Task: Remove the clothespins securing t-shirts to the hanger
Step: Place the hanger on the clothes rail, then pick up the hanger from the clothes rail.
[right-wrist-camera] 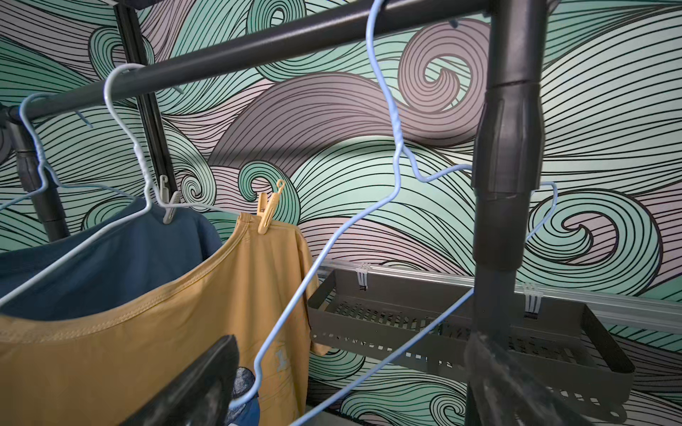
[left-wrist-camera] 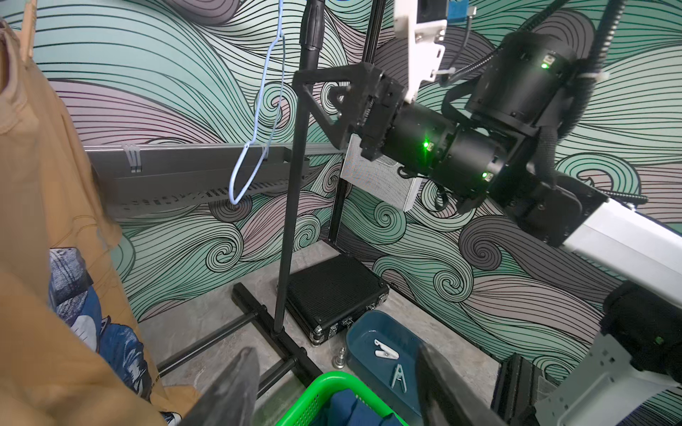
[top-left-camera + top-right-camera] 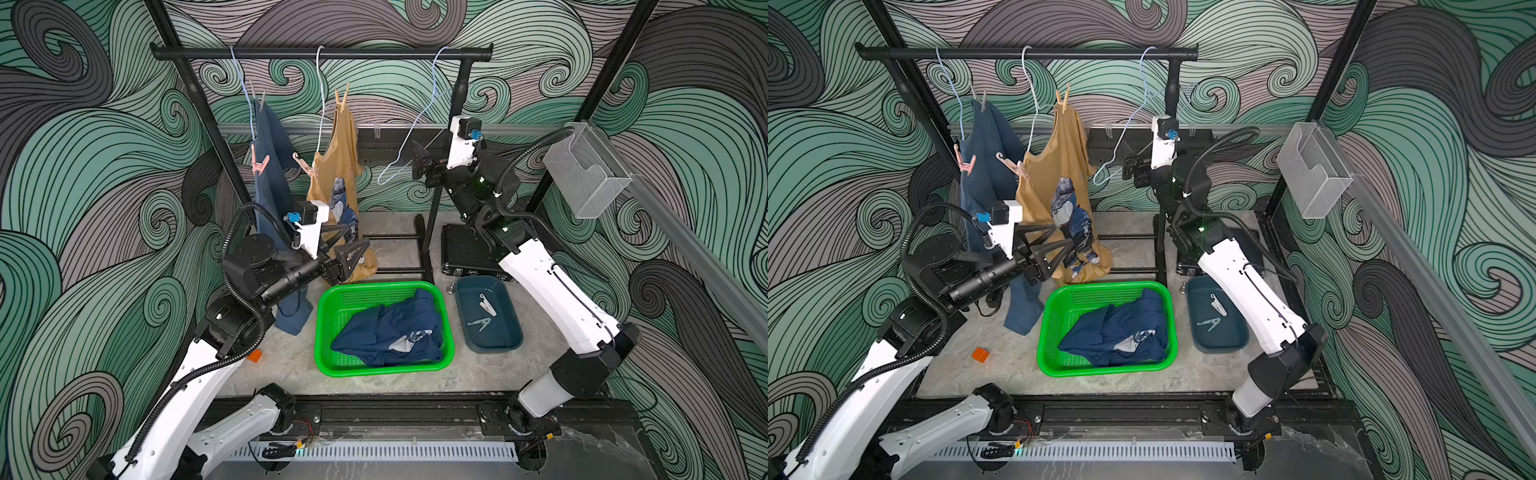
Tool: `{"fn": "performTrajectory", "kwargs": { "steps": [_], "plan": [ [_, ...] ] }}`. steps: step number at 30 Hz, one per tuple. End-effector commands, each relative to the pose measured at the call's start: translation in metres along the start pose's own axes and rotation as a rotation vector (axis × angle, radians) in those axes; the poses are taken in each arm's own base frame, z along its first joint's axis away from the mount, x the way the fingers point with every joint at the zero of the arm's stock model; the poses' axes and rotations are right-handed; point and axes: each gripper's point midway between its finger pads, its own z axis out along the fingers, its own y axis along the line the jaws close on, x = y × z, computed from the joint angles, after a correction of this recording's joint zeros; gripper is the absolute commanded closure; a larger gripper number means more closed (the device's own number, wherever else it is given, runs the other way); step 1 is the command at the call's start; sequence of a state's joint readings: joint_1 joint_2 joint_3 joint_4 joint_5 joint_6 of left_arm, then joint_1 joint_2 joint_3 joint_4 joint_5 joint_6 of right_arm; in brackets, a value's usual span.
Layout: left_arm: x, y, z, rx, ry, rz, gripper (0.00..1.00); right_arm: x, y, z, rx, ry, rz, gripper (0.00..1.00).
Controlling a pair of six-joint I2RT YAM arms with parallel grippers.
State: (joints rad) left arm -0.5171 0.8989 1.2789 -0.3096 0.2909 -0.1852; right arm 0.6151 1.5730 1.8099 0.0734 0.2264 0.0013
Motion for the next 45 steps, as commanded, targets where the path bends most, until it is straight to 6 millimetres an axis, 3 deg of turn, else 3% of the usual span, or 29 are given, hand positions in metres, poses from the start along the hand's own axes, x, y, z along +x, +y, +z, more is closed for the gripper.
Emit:
{"fn": "performTrajectory", "kwargs": {
  "steps": [1,10,15,22,29,37,45],
  "plan": [
    [-0.01,0.002,-0.014,-0.041,-0.022,-0.025,0.33,-0.025,0.003,-0.019,-0.026,-0.067,0.037,0.04],
    [-0.018,0.007,-0.049,-0.139,-0.018,-0.04,0.34,-0.028,0.009,-0.065,-0.075,-0.047,0.059,0.04],
    [-0.039,0.002,-0.069,-0.164,-0.054,-0.022,0.34,-0.019,0.019,-0.096,-0.12,0.009,0.048,0.04],
    [-0.074,0.005,-0.074,-0.22,-0.085,0.021,0.31,0.008,0.028,-0.138,-0.177,0.127,0.027,0.03],
    [-0.134,0.019,-0.061,-0.329,-0.156,0.071,0.29,0.055,0.026,-0.167,-0.188,0.246,0.037,0.03],
    [-0.199,0.04,-0.021,-0.426,-0.235,0.152,0.22,0.068,0.026,-0.183,-0.208,0.273,0.087,0.04],
    [-0.222,0.09,0.028,-0.429,-0.332,0.04,0.28,0.069,0.024,-0.19,-0.211,0.278,0.098,0.04]
  ]
}}
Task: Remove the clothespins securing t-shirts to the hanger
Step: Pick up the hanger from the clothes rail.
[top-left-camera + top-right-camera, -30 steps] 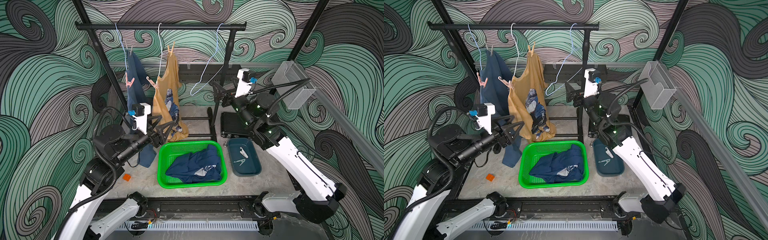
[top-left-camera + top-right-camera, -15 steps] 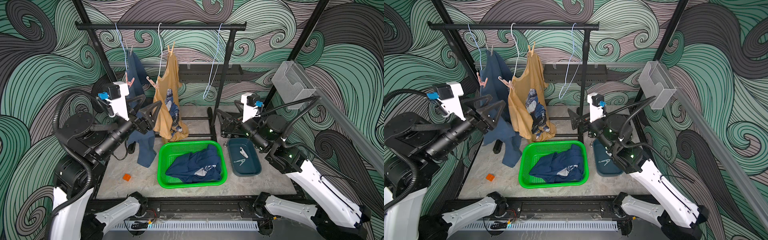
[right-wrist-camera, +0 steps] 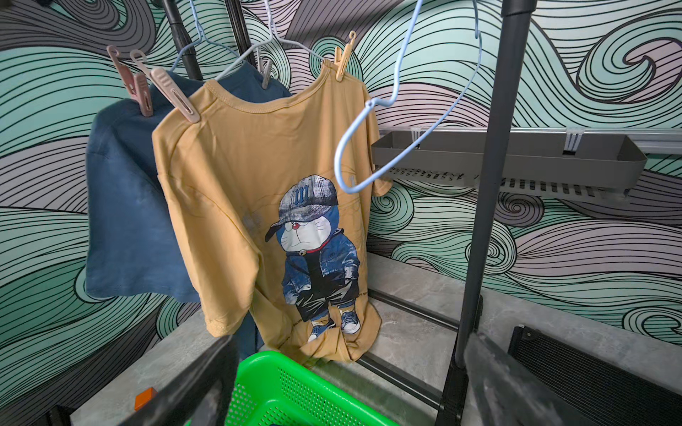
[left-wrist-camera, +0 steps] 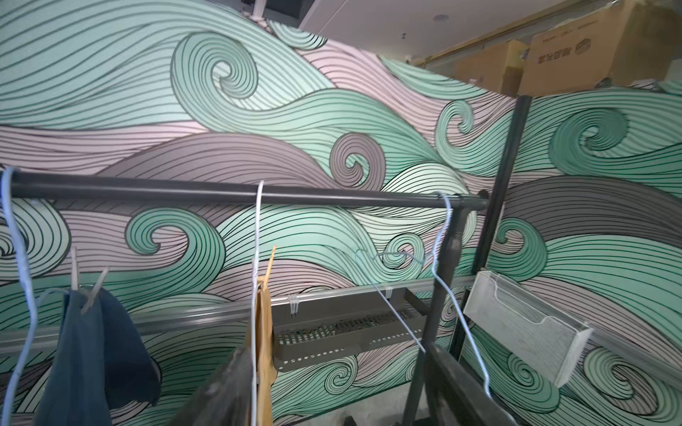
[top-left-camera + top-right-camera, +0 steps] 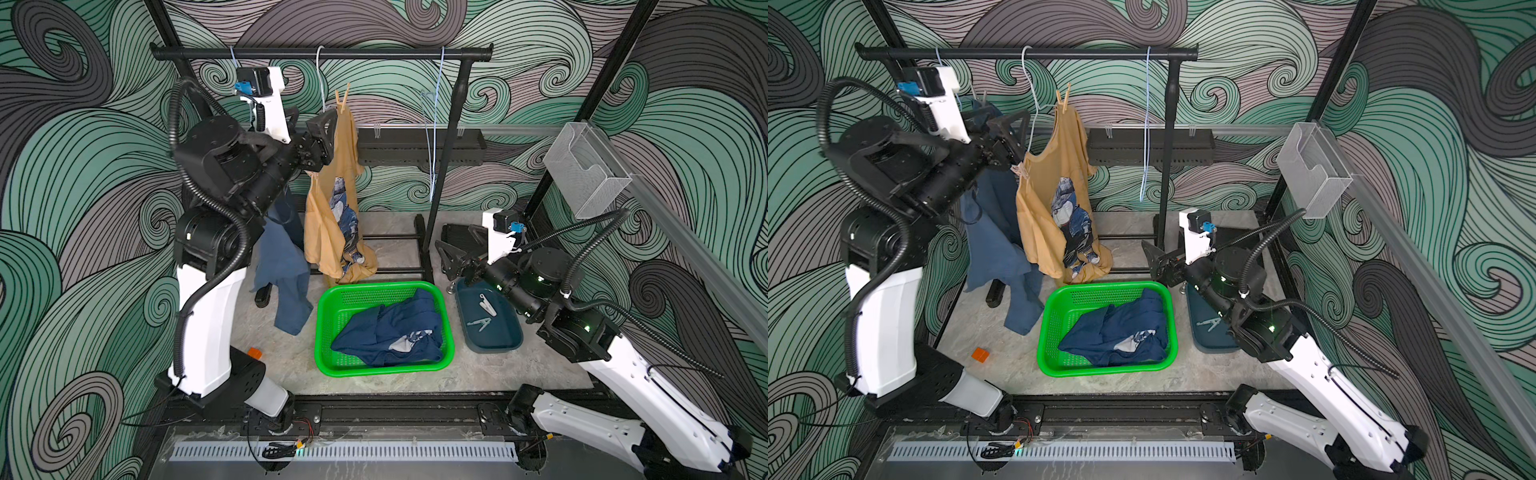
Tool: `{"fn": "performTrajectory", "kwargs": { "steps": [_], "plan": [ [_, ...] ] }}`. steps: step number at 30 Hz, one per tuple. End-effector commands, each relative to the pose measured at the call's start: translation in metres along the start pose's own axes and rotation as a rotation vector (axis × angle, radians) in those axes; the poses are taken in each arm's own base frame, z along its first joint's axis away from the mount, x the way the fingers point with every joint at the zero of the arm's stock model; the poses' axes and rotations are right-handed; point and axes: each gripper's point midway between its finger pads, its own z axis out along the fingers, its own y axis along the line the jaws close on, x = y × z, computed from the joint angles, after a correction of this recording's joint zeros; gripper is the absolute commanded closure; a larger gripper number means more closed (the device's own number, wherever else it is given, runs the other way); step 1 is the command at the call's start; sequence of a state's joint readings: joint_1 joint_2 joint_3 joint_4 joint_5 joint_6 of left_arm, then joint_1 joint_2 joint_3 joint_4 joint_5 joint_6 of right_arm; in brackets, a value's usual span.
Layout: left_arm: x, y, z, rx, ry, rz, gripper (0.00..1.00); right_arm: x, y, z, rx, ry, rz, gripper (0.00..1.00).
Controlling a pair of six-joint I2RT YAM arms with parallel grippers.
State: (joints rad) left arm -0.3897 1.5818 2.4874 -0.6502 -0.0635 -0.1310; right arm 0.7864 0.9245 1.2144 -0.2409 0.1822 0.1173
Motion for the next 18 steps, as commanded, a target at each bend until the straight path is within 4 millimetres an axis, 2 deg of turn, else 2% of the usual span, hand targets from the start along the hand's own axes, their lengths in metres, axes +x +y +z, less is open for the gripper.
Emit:
{"fn": "performTrajectory", "kwargs": {
  "steps": [1,5,10,13,18],
  "plan": [
    [-0.015,0.01,0.011,-0.002,-0.069,-0.064,0.28,0.006,0.003,-0.002,-0.017,0.009,0.023,0.04],
    [-0.013,0.026,0.015,-0.041,-0.065,-0.07,0.3,0.01,0.006,-0.001,-0.035,0.022,0.037,0.04],
    [-0.009,0.027,0.006,-0.019,-0.046,-0.086,0.25,0.017,0.013,0.01,-0.056,0.041,0.036,0.04],
    [0.0,0.036,0.001,-0.031,-0.009,-0.128,0.23,0.013,0.024,0.015,-0.093,0.042,0.042,0.05],
    [0.016,0.038,-0.006,0.043,0.043,-0.288,0.2,0.001,0.045,0.021,-0.133,0.024,-0.012,0.05]
  ]
}}
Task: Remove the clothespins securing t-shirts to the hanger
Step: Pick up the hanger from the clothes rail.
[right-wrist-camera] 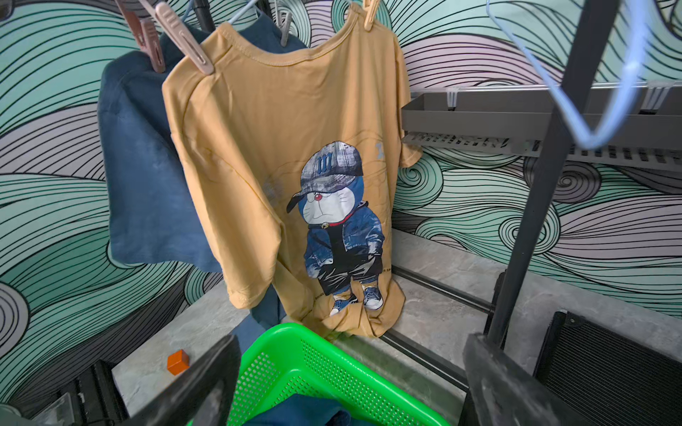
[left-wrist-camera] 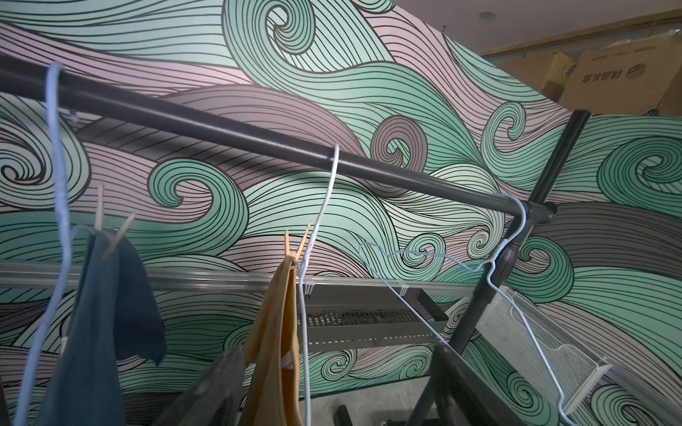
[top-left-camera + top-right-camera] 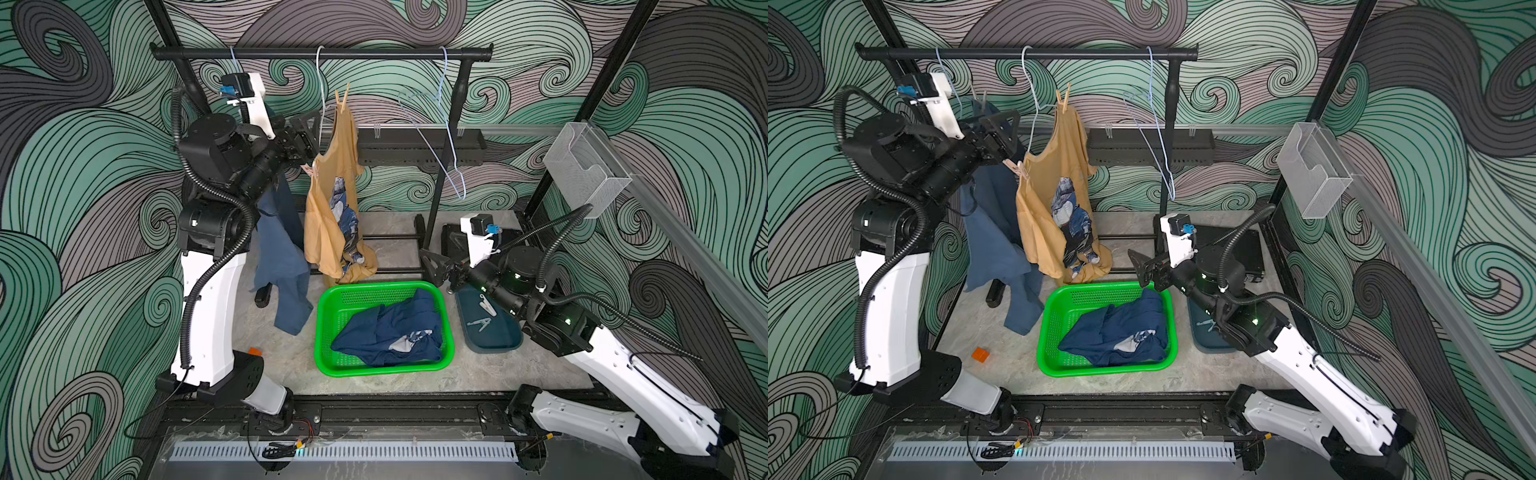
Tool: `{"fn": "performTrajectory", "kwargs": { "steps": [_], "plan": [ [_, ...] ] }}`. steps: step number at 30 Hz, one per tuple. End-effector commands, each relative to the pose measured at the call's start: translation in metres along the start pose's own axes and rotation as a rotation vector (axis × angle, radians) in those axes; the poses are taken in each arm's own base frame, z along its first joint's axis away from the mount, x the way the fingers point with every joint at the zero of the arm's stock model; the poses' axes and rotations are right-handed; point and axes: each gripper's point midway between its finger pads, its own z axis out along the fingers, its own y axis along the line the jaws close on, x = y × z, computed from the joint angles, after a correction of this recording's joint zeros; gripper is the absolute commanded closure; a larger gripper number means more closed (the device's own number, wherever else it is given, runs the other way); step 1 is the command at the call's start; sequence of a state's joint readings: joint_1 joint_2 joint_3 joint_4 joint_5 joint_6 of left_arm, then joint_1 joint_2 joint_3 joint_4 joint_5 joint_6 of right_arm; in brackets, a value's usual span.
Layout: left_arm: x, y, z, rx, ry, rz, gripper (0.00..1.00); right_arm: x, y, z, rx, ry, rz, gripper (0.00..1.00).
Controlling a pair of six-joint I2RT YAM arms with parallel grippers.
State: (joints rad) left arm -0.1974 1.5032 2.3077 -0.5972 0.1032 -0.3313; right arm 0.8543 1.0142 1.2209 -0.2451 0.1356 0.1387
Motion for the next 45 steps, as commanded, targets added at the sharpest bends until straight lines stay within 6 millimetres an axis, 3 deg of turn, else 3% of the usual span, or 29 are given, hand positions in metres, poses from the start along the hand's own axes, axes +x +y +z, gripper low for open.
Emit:
{"fn": "performTrajectory", "kwargs": {
  "steps": [1,8,16,26,30,40,42,45],
  "plan": [
    [0.004,-0.005,-0.004,0.081,0.021,-0.15,0.2,-0.031,0.015,-0.004,-0.035,-0.077,-0.028,0.05],
    [0.006,0.008,0.001,0.157,0.027,-0.357,0.2,-0.038,0.028,0.0,-0.067,-0.088,-0.044,0.05],
    [0.015,0.0,0.022,0.292,0.067,-0.502,0.23,-0.036,0.027,-0.002,-0.061,-0.084,-0.056,0.04],
    [0.041,-0.017,0.034,0.315,0.151,-0.471,0.25,-0.031,0.03,0.003,-0.069,-0.072,-0.044,0.04],
    [0.052,-0.009,0.051,0.262,0.177,-0.452,0.27,-0.03,0.03,0.003,-0.07,-0.069,-0.044,0.04],
    [0.045,-0.002,0.074,0.244,0.154,-0.448,0.29,-0.027,0.026,-0.002,-0.057,-0.062,-0.055,0.04],
    [0.043,-0.005,0.078,0.266,0.146,-0.466,0.34,-0.027,0.027,-0.001,-0.06,-0.062,-0.056,0.04],
    [0.044,-0.011,0.087,0.296,0.161,-0.478,0.5,-0.026,0.028,0.001,-0.062,-0.061,-0.056,0.04]
  ]
}}
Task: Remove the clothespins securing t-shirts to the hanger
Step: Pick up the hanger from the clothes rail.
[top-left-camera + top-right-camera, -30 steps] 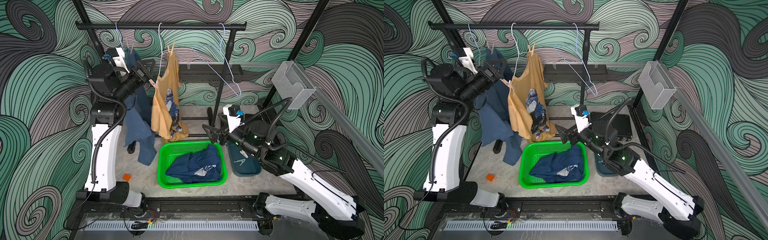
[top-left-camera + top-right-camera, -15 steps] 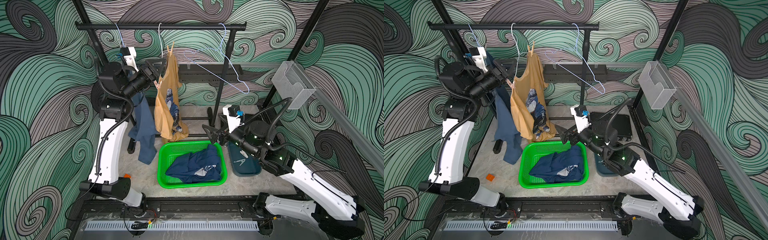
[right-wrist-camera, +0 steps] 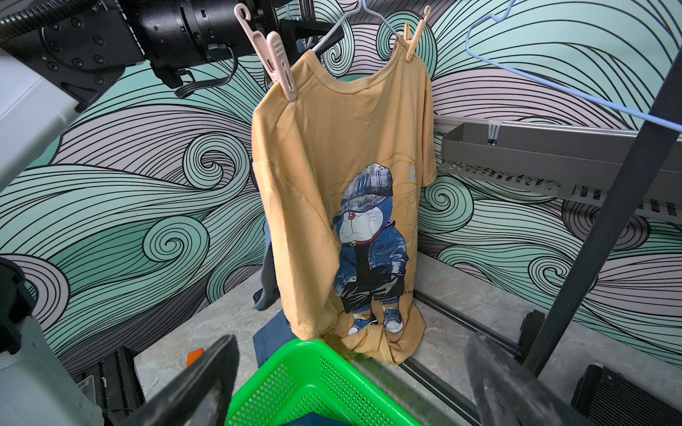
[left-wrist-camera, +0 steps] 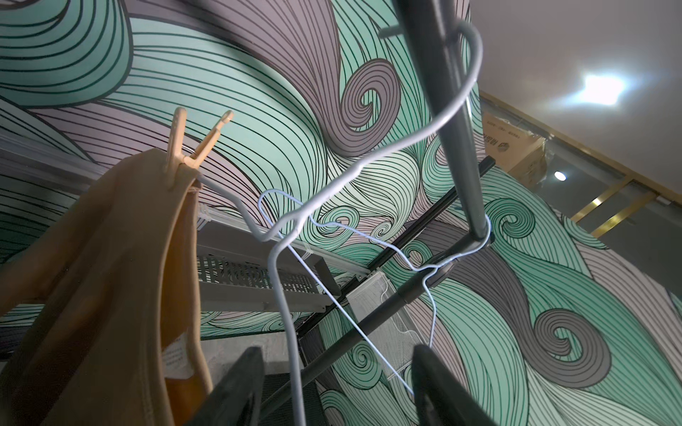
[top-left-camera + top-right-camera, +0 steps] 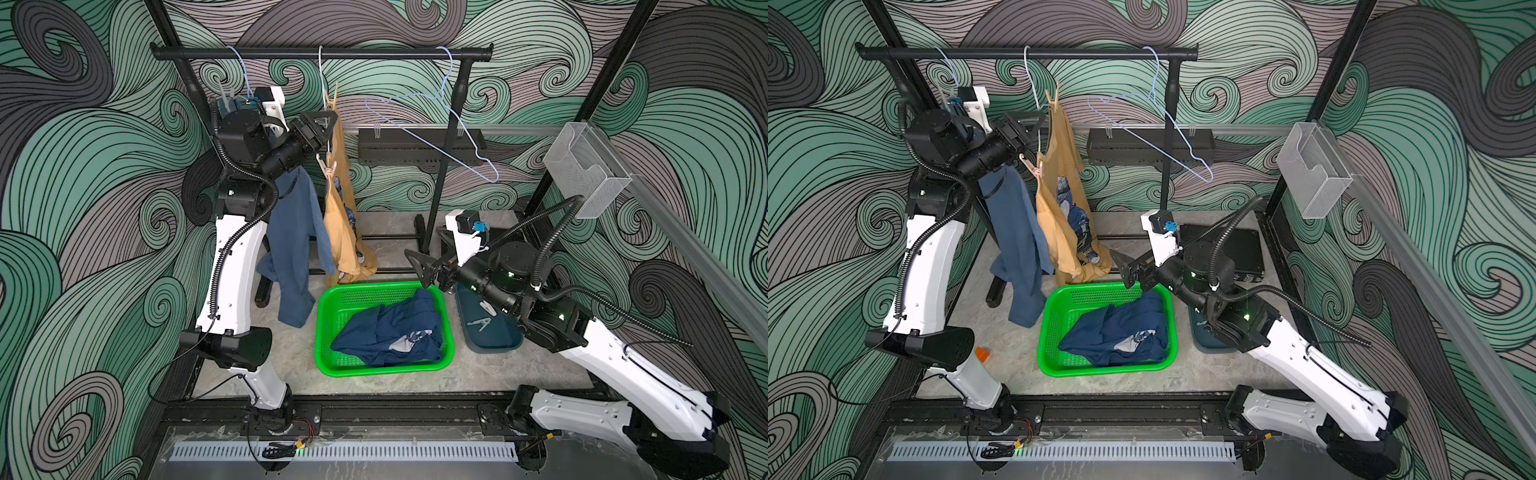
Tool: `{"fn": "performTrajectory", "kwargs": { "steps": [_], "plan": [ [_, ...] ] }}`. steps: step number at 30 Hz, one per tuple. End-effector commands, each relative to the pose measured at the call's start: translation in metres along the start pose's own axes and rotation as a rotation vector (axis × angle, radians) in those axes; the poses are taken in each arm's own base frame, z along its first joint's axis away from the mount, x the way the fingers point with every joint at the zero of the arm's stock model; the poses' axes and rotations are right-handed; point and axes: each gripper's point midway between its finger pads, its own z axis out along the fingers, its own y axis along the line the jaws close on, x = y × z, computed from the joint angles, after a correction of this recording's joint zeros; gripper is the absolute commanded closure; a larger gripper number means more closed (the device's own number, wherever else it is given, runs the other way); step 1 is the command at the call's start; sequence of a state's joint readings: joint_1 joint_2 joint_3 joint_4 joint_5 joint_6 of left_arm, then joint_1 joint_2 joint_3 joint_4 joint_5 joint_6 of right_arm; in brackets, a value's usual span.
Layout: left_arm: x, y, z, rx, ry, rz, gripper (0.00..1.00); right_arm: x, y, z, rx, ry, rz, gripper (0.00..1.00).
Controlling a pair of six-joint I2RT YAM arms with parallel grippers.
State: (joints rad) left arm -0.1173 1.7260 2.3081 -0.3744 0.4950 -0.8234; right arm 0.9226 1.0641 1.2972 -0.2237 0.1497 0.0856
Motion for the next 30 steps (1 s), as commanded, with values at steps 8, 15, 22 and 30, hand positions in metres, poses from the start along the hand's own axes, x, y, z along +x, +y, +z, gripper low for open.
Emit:
{"fn": "performTrajectory", "kwargs": {
  "steps": [8,15,22,30],
  "plan": [
    [-0.015,-0.015,0.013,0.039,-0.032,-0.002,0.48,-0.008,0.0,-0.005,0.004,-0.023,-0.007,0.04],
    [-0.001,0.008,0.024,-0.024,0.005,-0.032,0.48,-0.009,0.0,-0.006,0.002,-0.024,-0.005,0.04],
    [-0.001,0.015,0.026,-0.034,-0.016,-0.036,0.58,-0.008,0.0,-0.008,0.006,-0.024,-0.012,0.04],
    [-0.017,-0.011,0.021,0.04,-0.058,-0.024,0.84,-0.008,0.0,-0.007,0.003,-0.024,-0.015,0.03]
  ]
}}
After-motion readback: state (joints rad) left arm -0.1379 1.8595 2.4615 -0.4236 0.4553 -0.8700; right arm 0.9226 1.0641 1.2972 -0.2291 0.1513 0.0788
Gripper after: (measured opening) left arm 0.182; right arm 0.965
